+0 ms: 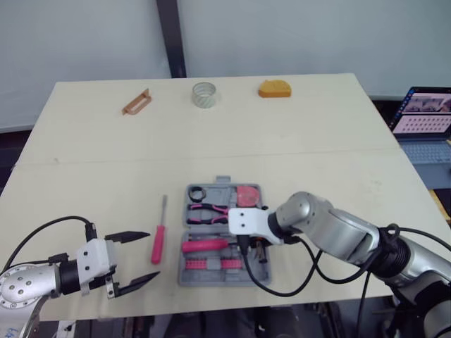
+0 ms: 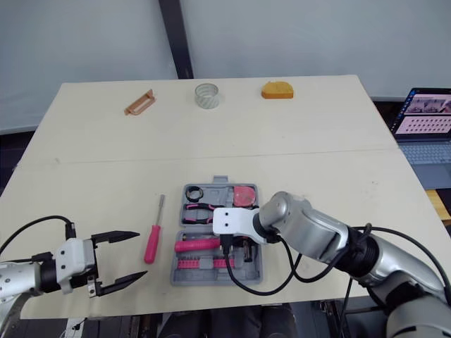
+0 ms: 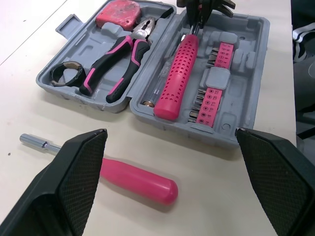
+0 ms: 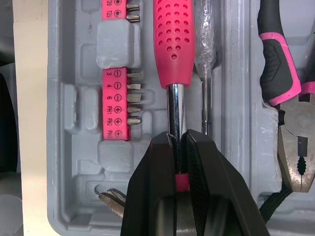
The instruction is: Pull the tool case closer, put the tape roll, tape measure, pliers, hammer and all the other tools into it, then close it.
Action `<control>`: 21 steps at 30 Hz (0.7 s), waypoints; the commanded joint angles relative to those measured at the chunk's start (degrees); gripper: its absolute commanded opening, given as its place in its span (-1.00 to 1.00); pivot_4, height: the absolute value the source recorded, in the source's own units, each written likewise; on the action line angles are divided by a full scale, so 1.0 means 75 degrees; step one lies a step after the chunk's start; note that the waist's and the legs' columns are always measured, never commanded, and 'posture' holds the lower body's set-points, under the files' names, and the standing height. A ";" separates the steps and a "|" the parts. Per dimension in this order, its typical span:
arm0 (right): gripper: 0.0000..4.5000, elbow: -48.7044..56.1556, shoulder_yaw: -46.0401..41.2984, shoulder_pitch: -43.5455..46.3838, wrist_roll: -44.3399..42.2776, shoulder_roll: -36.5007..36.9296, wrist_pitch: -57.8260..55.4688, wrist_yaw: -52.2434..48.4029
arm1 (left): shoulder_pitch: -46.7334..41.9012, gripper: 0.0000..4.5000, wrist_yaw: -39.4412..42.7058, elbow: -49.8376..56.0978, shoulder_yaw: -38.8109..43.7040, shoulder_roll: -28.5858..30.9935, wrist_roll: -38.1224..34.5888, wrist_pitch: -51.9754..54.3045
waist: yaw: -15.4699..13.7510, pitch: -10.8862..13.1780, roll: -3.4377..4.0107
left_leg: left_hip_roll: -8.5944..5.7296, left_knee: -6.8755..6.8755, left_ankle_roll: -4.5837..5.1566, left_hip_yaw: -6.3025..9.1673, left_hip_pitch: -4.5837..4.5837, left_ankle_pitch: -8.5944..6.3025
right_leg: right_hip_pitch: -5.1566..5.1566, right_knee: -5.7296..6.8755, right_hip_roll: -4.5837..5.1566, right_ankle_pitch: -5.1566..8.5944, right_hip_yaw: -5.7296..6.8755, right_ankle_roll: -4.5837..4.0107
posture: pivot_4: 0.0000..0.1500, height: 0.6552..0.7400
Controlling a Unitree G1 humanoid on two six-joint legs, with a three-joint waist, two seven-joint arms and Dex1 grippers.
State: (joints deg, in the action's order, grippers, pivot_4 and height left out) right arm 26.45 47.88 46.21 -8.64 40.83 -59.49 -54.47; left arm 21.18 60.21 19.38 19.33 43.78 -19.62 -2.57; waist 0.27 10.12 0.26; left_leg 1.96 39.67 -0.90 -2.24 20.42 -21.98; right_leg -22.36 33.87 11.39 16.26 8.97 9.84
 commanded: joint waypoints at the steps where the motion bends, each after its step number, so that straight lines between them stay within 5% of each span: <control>1: -0.99 0.0116 0.0011 -0.0057 0.0094 -0.0031 0.0155 -0.0129 | 0.0004 1.00 -0.0057 0.0003 0.0080 0.0079 0.0014 -0.0010 | 0.0002 0.0000 0.0000 | 0.0000 0.0000 0.0000 0.0000 0.0000 0.0000 | 0.0000 0.0000 0.0000 0.0000 0.0000 0.0000 | 1.00 1.00; 21: -0.99 0.0032 0.0049 -0.0222 0.0324 -0.0052 0.0224 -0.0112 | -0.0113 1.00 -0.0097 -0.0161 0.0009 0.0075 0.0093 -0.0075 | 0.0002 0.0000 0.0000 | 0.0000 0.0000 0.0000 -0.0002 0.0000 0.0000 | -0.0001 0.0001 0.0000 0.0000 0.0000 0.0000 | 1.00 1.00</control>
State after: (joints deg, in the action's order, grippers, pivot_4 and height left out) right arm 25.39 48.98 44.34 -6.75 40.69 -58.57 -54.47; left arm 20.45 59.57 17.58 19.30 43.87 -18.85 -2.52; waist 0.29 10.12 0.26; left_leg 1.95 39.66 -0.90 -2.25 20.42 -21.98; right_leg -22.37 33.88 11.39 16.26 8.96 9.83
